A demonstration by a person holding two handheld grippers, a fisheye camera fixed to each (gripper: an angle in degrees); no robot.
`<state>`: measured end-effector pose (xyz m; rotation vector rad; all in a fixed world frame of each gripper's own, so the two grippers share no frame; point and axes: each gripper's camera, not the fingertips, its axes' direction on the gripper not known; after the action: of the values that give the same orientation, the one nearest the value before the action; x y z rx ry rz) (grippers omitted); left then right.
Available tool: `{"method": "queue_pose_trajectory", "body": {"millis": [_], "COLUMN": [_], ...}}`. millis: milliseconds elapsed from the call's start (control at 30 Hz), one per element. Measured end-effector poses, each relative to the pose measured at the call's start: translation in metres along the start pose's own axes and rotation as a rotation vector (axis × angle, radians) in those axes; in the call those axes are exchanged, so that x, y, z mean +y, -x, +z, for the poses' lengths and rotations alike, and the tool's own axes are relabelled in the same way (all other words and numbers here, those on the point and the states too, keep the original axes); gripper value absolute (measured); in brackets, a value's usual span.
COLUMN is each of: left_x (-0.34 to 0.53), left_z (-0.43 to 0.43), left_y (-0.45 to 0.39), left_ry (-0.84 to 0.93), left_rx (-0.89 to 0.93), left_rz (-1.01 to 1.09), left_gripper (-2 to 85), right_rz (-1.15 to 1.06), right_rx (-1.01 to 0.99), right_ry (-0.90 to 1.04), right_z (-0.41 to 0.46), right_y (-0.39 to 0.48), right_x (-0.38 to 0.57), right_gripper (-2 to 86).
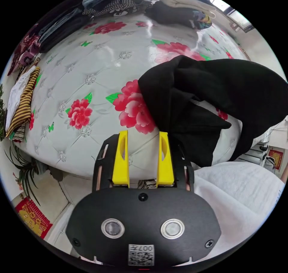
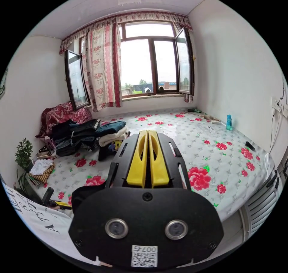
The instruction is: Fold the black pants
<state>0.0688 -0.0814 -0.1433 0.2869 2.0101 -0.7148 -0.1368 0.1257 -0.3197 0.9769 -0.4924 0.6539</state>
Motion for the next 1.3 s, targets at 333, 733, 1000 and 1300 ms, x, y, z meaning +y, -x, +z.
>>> {"method": "queue_pose_trajectory", "body": {"millis": [333, 733, 1000, 1300], "left_x": [-0.053, -0.056, -0.111, -0.105], "left_z": [0.003, -0.024, -0.004, -0.159], "left_y": [0.003, 0.025, 0.021, 0.098], "left_ry": [-0.031, -0.140, -0.039, 0.033], "left_rx": [0.228, 0.461, 0.402, 0.241], "left_rz": [0.076, 0.084, 0.008, 0.264], "left_gripper": [-0.5, 12.7, 1.6, -0.1], "right_rz": [-0.203, -0.205, -0.392, -0.119], "right_rx": [0.053, 0.039, 0.101, 0.091], "right_ry": [-0.293, 0.527, 0.935, 0.369], "right_z": [-0.043, 0.195, 0.348, 0.273], "right_y": [0.061, 0.026, 0.024, -0.039], "right_x": [-0.051, 0.071, 0.133, -0.025], "right_gripper": [0.0, 10.6, 6.6, 1.0]}}
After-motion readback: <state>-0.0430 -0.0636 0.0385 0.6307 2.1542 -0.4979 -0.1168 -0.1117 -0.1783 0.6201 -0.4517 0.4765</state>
